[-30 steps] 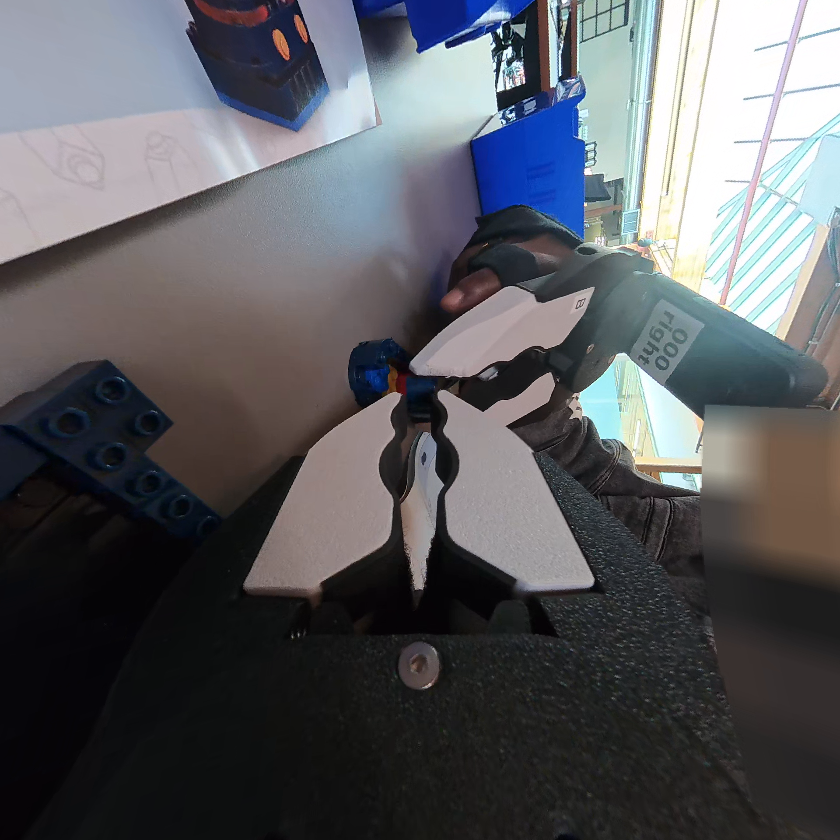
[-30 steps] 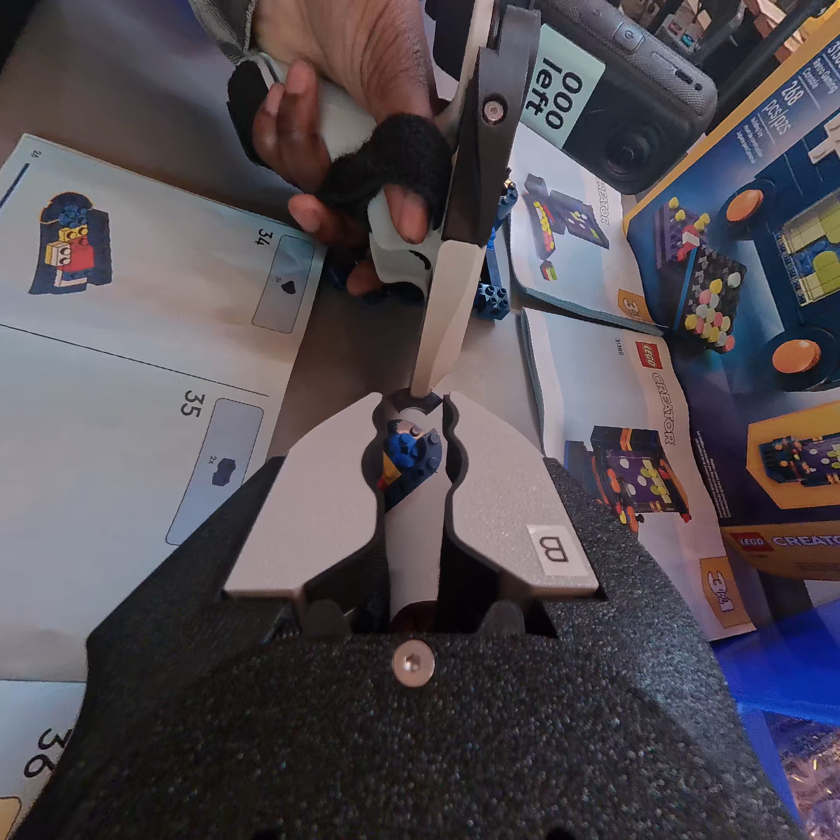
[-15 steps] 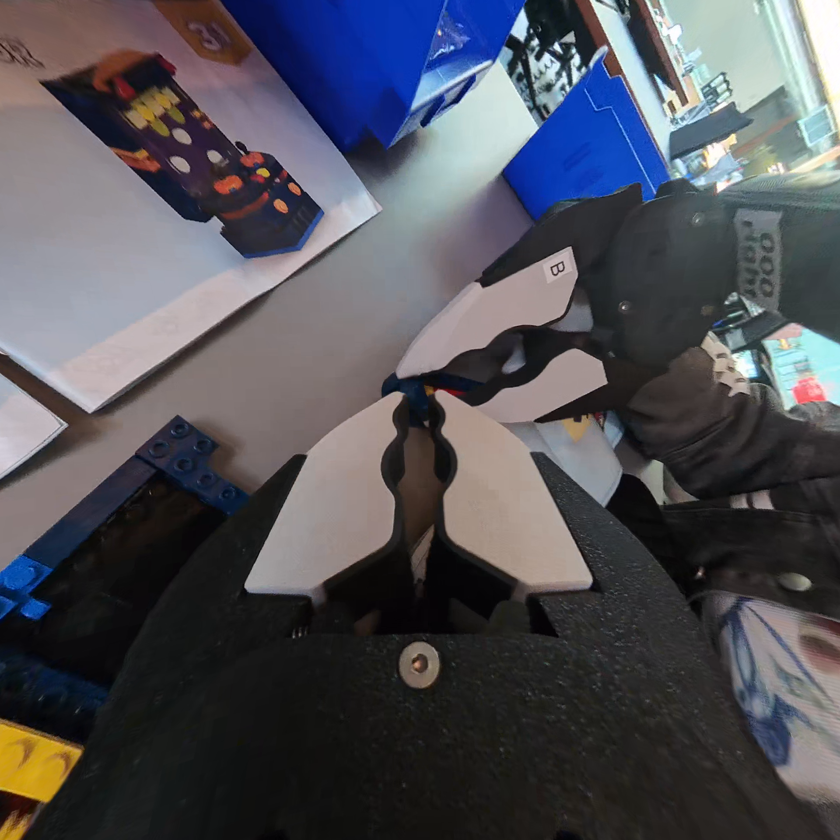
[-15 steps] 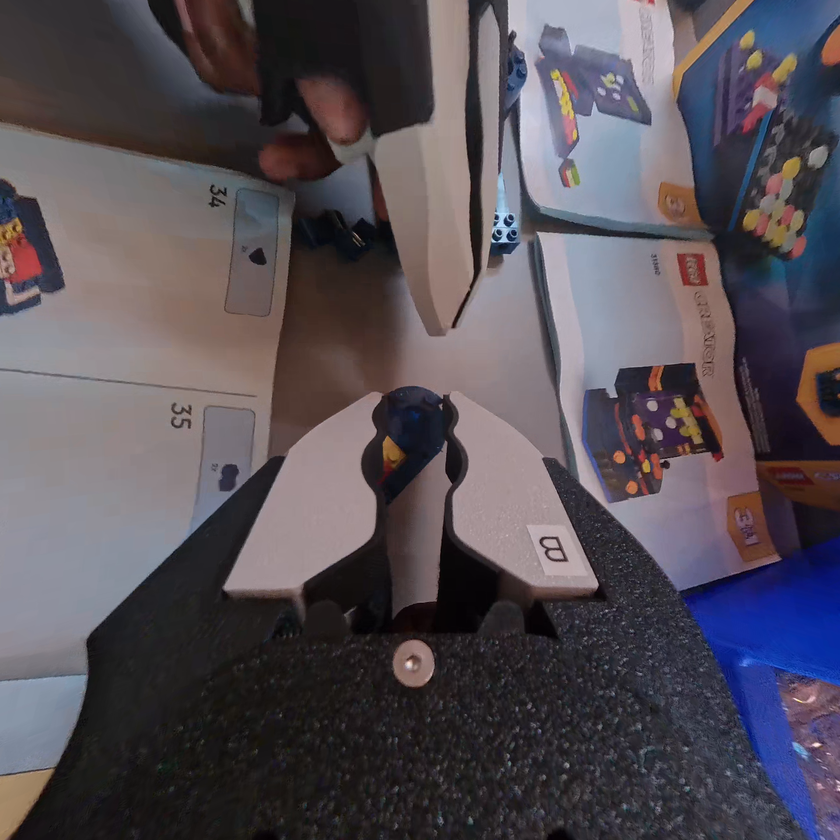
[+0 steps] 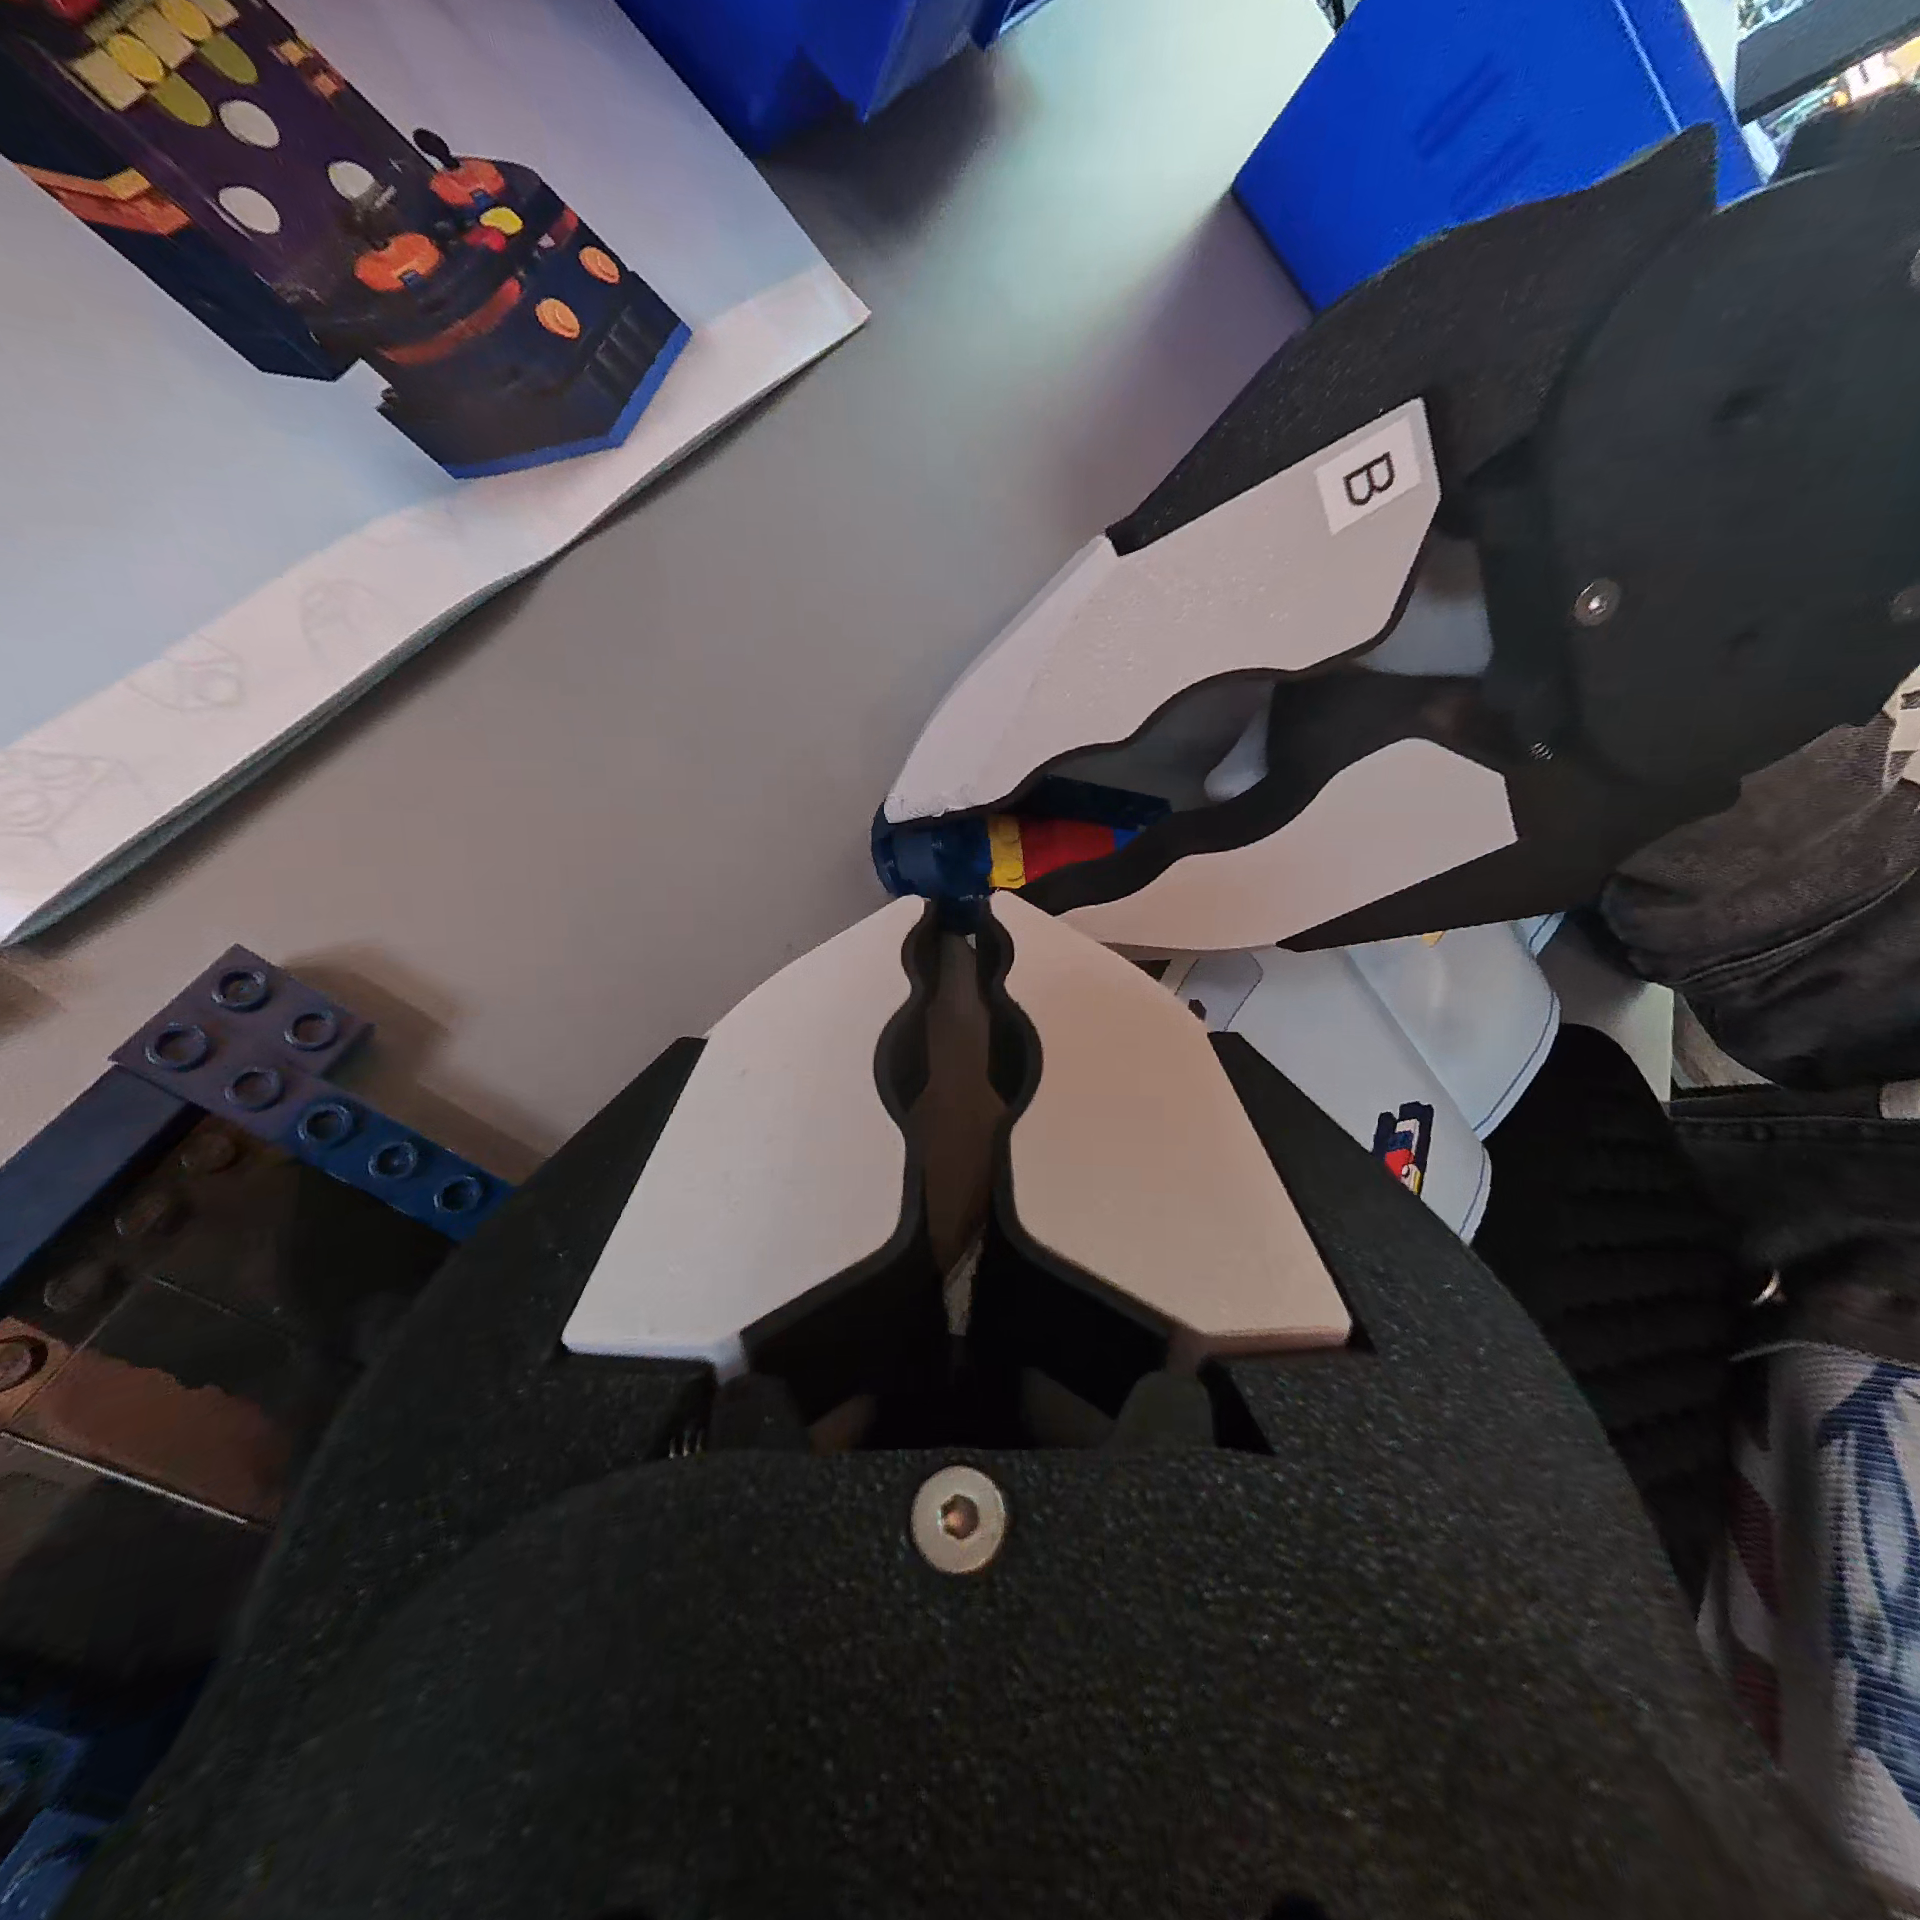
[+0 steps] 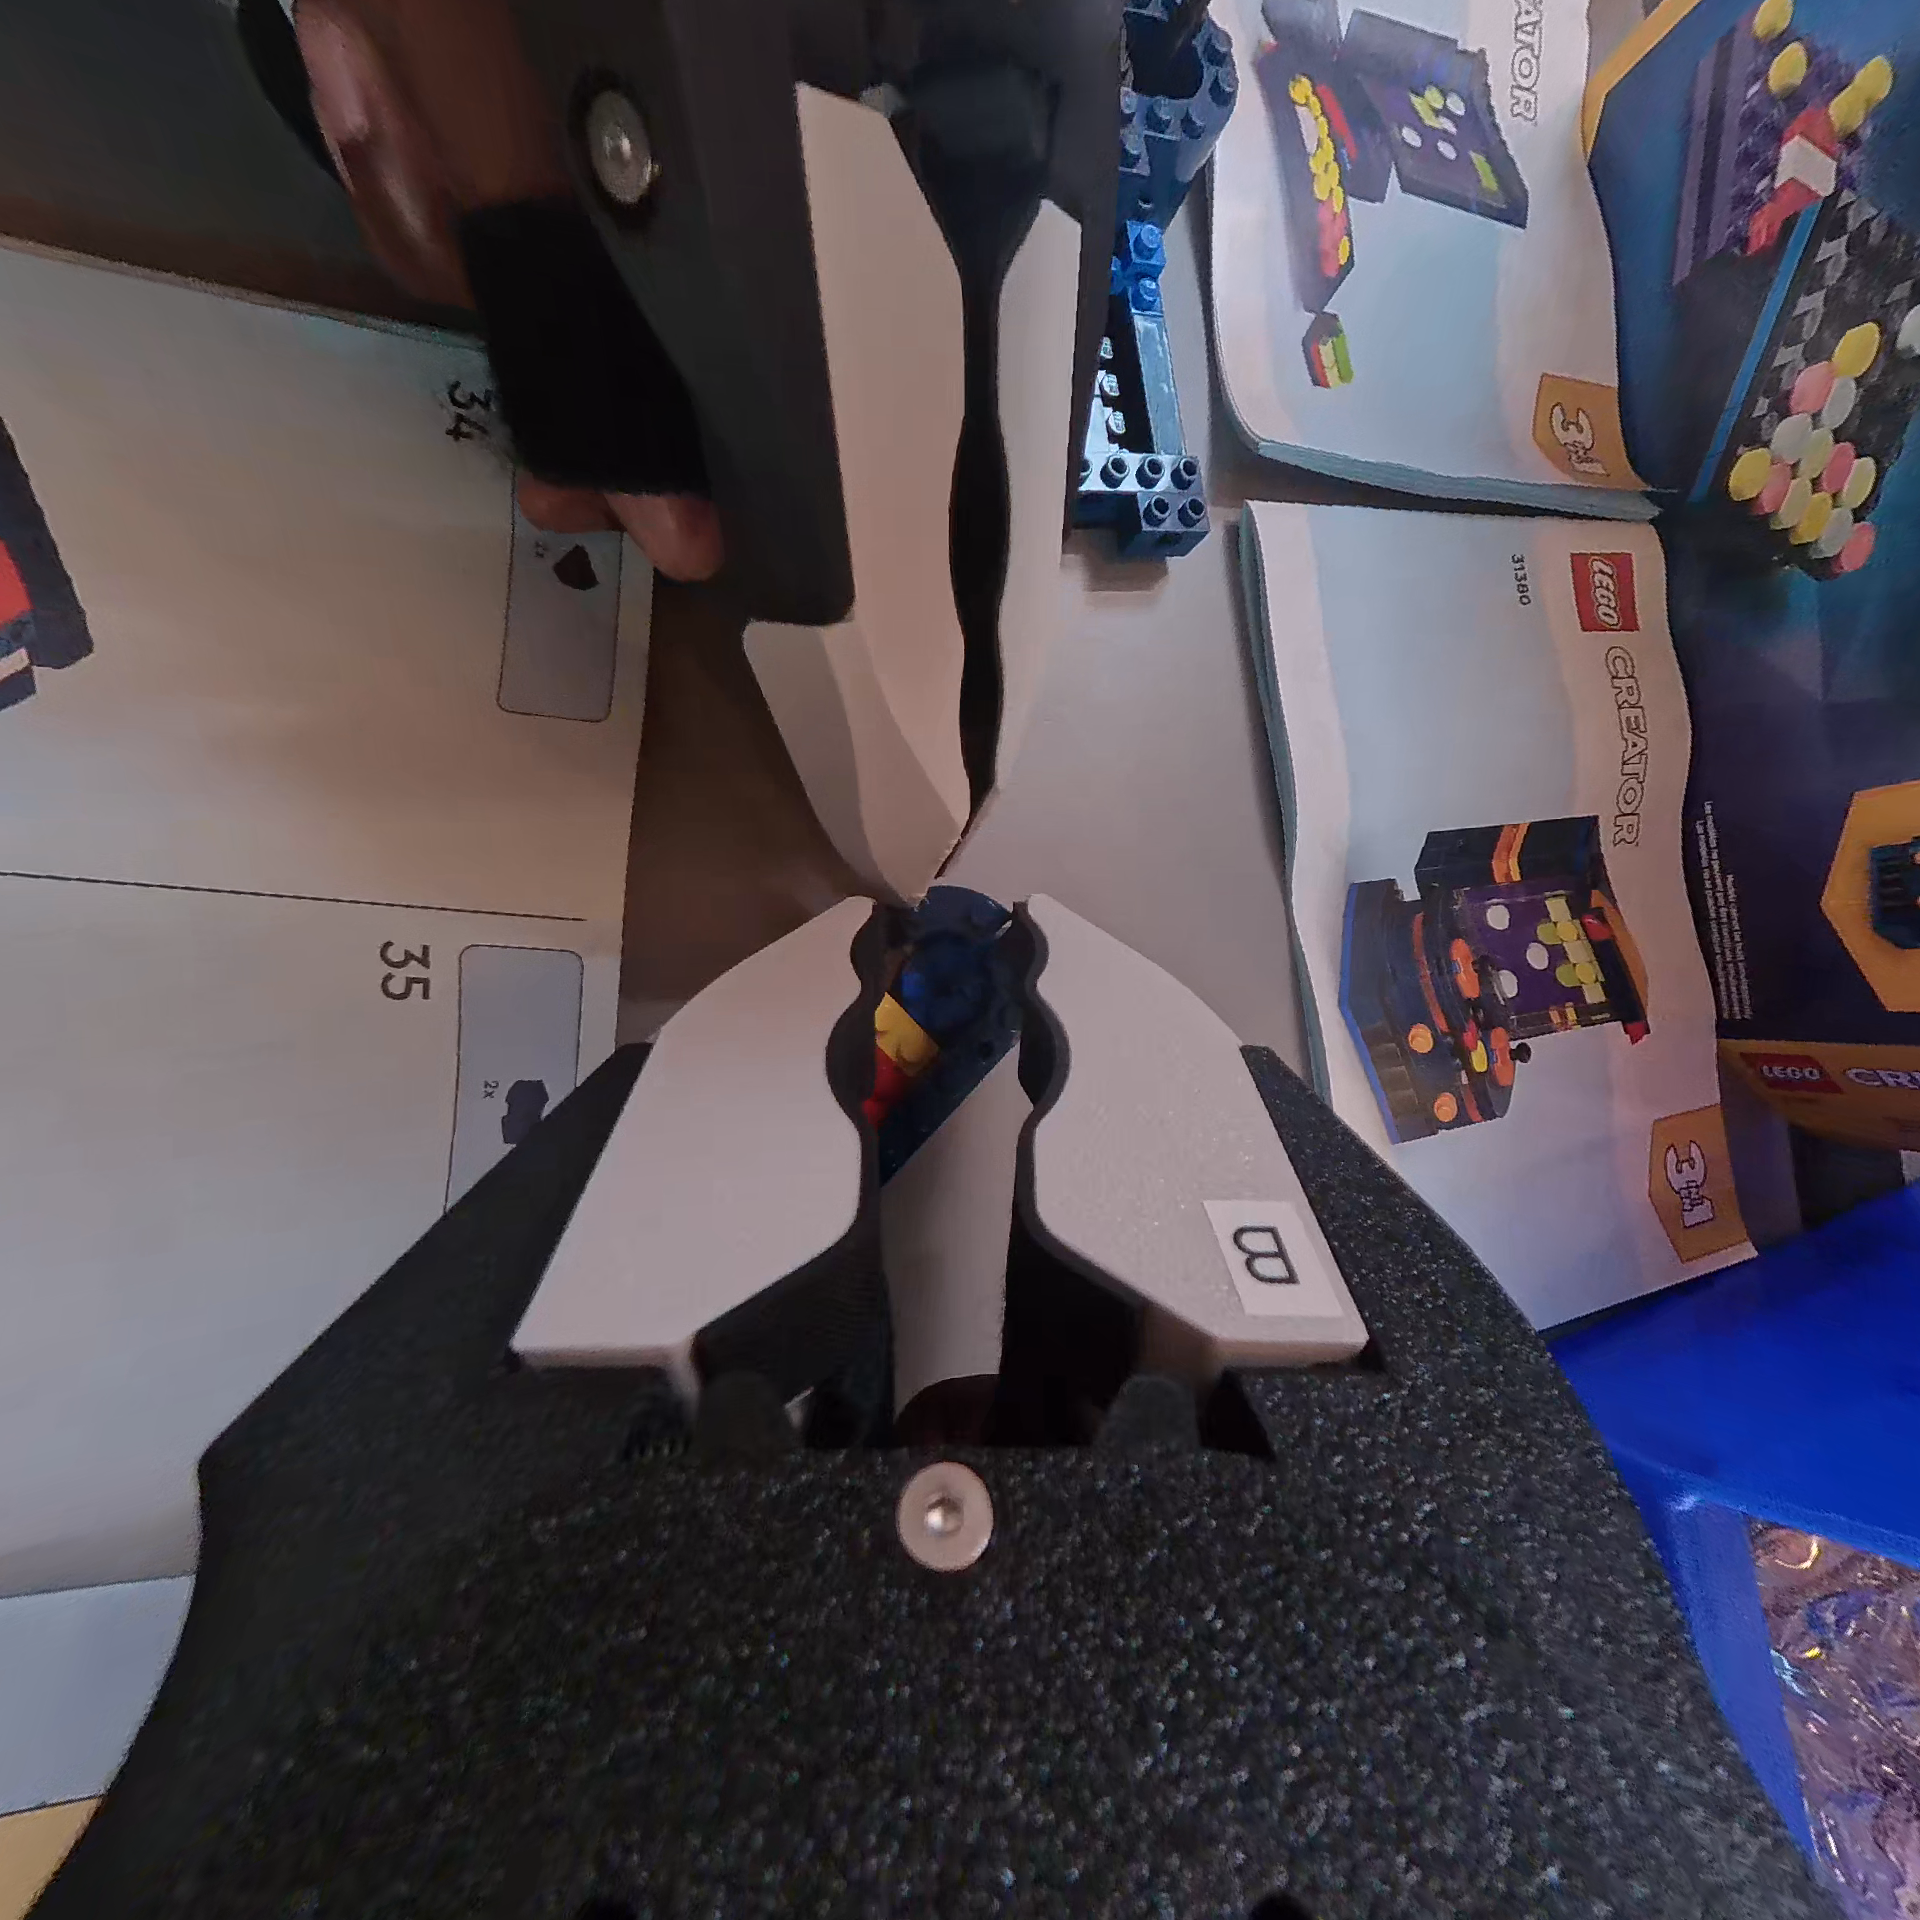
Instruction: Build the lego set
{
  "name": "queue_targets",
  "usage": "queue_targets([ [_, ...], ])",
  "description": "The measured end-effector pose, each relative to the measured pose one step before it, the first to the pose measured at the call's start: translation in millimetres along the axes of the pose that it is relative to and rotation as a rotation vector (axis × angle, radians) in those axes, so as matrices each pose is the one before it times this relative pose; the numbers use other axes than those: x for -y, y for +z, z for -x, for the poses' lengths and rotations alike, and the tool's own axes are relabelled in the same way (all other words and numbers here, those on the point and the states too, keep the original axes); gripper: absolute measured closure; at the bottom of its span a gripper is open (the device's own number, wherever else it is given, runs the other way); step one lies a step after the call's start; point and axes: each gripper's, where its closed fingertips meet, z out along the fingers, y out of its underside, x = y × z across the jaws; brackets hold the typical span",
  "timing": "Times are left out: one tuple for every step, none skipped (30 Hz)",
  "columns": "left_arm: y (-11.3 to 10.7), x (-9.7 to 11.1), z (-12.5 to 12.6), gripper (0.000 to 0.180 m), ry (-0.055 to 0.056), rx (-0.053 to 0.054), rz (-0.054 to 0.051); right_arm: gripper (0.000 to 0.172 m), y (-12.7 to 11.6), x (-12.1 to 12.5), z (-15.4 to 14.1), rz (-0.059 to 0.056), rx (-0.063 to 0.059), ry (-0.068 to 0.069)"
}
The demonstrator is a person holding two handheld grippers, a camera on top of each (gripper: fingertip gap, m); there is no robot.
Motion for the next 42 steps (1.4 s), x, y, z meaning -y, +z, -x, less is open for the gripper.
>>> queue_targets([
  [0.21, -0.13, 0.57, 0.174, 0.0008, 0.0022, 0.0008, 0.149, 0.30, -0.31, -0.17, 0.0013, -0.0030, -0.0025],
  [0.22, -0.06, 0.19, 0.174, -0.0001, 0.0009, 0.0001, 0.149, 0.23, -0.13, -0.25, 0.0007, -0.0014, 0.0005],
  [0.14, -0.06, 0.05, 0.174, -0.0001, 0.0000, 0.0012, 0.149, 0.03, 0.16, 0.01, -0.0006, 0.0006, 0.0011],
  [0.03, -0.09, 0.12, 0.174, -0.0013, 0.0016, 0.0018, 0.149, -0.09, -0.10, -0.21, 0.0001, -0.0006, 0.0023],
  [0.13, -0.01, 0.07, 0.174, 0.0010, 0.0013, 0.0023, 0.149, -0.03, -0.14, -0.54, 0.0011, -0.0024, 0.0032],
  [0.24, -0.21, 0.14, 0.174, 0.0020, 0.0020, 0.0033, 0.149, 0.06, -0.14, -0.13, 0.0012, -0.0010, 0.0002],
  [0.24, 0.08, 0.04, 0.174, 0.0010, 0.0013, 0.0021, 0.149, 0.01, -0.14, -0.09, 0.0010, -0.0010, -0.0012],
  [0.26, 0.00, 0.07, 0.174, 0.0013, 0.0020, 0.0028, 0.149, 0.08, -0.24, -0.17, 0.0009, -0.0015, -0.0005],
  [0.45, -0.13, 0.00, 0.174, 0.0010, 0.0008, 0.0040, 0.147, 0.17, -0.32, -0.06, 0.0015, 0.0006, 0.0020],
  [0.41, -0.48, -0.18, 0.174, 0.0014, -0.0003, 0.0056, 0.146, 0.21, -0.42, -0.15, 0.0008, 0.0015, 0.0041],
  [0.42, -0.32, 0.00, 0.174, 0.0023, 0.0005, 0.0033, 0.144, -0.06, -0.43, -0.35, -0.0004, 0.0007, 0.0045],
  [0.28, 0.02, -0.26, 0.174, 0.0011, -0.0005, 0.0004, 0.143, -0.19, -0.22, -0.45, -0.0026, 0.0006, 0.0042],
  [0.23, 0.25, -0.27, 0.174, -0.0012, -0.0021, -0.0018, 0.142, -0.72, 0.13, -0.60, -0.0053, 0.0007, 0.0049],
  [0.20, 0.13, -0.08, 0.174, -0.0017, -0.0016, -0.0007, 0.140, -1.22, 0.68, -0.23, -0.0087, 0.0046, 0.0078],
  [0.21, 0.02, 0.20, 0.174, -0.0005, 0.0004, 0.0001, 0.138, -1.89, 0.99, -0.28, -0.0112, 0.0072, 0.0127],
  [0.25, 0.09, 0.02, 0.174, 0.0021, 0.0005, -0.0001, 0.137, -2.25, 0.54, 0.06, -0.0098, 0.0115, 0.0163],
  [0.10, -0.06, 0.05, 0.174, 0.0023, 0.0006, -0.0002, 0.136, -2.44, -0.50, 0.68, -0.0049, 0.0174, 0.0172],
  [0.04, 0.12, 0.14, 0.174, 0.0001, 0.0020, -0.0005, 0.136, -2.47, -1.86, 0.74, 0.0006, 0.0201, 0.0162],
  [-0.19, 0.06, 0.08, 0.174, 0.0012, 0.0023, -0.0003, 0.135, -2.36, -2.70, 0.26, 0.0022, 0.0187, 0.0144],
  [-0.28, 0.18, 0.23, 0.174, 0.0032, 0.0022, -0.0007, 0.136, -2.30, -2.39, -0.68, -0.0024, 0.0138, 0.0124],
  [-0.22, 0.18, 0.11, 0.174, 0.0027, 0.0022, -0.0007, 0.138, -2.26, -1.45, -1.32, -0.0102, 0.0099, 0.0138],
  [-0.16, 0.17, 0.24, 0.173, 0.0010, 0.0015, -0.0003, 0.141, -2.39, 0.14, -2.19, -0.0206, 0.0068, 0.0200],
  [-0.11, 0.31, -0.04, 0.173, 0.0007, 0.0005, -0.0010, 0.146, -2.16, 1.48, -2.41, -0.0289, 0.0069, 0.0263],
  [-0.10, 0.20, 0.01, 0.173, 0.0016, 0.0007, 0.0005, 0.152, -1.56, 2.32, -2.27, -0.0342, 0.0089, 0.0315],
  [0.01, 0.16, -0.01, 0.174, 0.0031, 0.0008, 0.0007, 0.158, -0.45, 2.49, -2.30, -0.0352, 0.0082, 0.0365],
  [0.15, 0.30, 0.06, 0.173, 0.0034, 0.0015, 0.0003, 0.161, 0.87, 1.36, -2.21, -0.0288, 0.0076, 0.0371],
  [0.14, -0.05, -0.07, 0.174, 0.0048, 0.0021, 0.0018, 0.163, 2.05, -0.31, -2.00, -0.0181, 0.0072, 0.0337],
  [0.27, -0.30, 0.01, 0.173, 0.0067, 0.0035, 0.0049, 0.164, 2.55, -1.34, -0.96, -0.0103, 0.0098, 0.0273],
  [0.36, -0.54, 0.04, 0.174, 0.0087, 0.0056, 0.0057, 0.164, 2.58, -0.73, 0.44, -0.0119, 0.0159, 0.0217],
  [0.38, -0.64, 0.07, 0.173, 0.0093, 0.0054, 0.0055, 0.163, 1.95, 0.19, -0.28, -0.0146, 0.0085, 0.0227],
  [0.35, -0.21, -0.37, 0.174, 0.0083, 0.0024, 0.0038, 0.163, 1.51, 0.84, -1.09, -0.0149, 0.0012, 0.0243],
  [0.27, -0.40, -0.36, 0.174, 0.0073, 0.0025, 0.0043, 0.162, 1.25, 1.26, -1.31, -0.0142, -0.0006, 0.0231],
  [0.39, -0.31, -0.15, 0.173, 0.0050, 0.0027, 0.0038, 0.161, 1.14, 0.77, -0.93, -0.0111, 0.0012, 0.0182],
  [0.33, -0.09, -0.14, 0.173, 0.0028, 0.0022, 0.0021, 0.160, 1.24, 0.04, -0.63, -0.0051, 0.0020, 0.0129],
  [0.32, 0.14, -0.31, 0.173, 0.0006, -0.0006, -0.0003, 0.159, 1.23, -0.79, -1.31, 0.0015, -0.0032, 0.0090],
  [0.24, 0.24, -0.15, 0.173, -0.0017, -0.0015, -0.0006, 0.157, 0.81, -1.09, -1.42, 0.0037, -0.0054, 0.0059],
  [-0.09, 0.72, 0.07, 0.174, -0.0030, -0.0008, -0.0035, 0.157, 0.34, -0.59, -0.11, 0.0012, 0.0029, 0.0022],
  [0.07, 0.31, 0.13, 0.173, -0.0017, -0.0006, -0.0001, 0.157, -0.02, -0.68, -0.22, 0.0018, 0.0017, 0.0002],
  [-0.13, 0.36, 0.32, 0.173, -0.0019, 0.0005, -0.0006, 0.157, -0.19, -0.92, -0.57, 0.0037, -0.0022, -0.0034],
  [-0.12, 0.19, 0.39, 0.173, -0.0018, 0.0006, 0.0002, 0.157, -0.18, -0.66, -0.04, 0.0024, -0.0001, -0.0061],
  [0.06, -0.24, -0.11, 0.173, -0.0024, -0.0031, 0.0028, 0.157, -0.10, -0.05, 0.20, 0.0000, 0.0005, -0.0044],
  [0.03, 0.00, -0.11, 0.173, -0.0032, -0.0029, 0.0013, 0.157, 0.03, 0.00, 0.03, 0.0000, 0.0004, -0.0016],
])
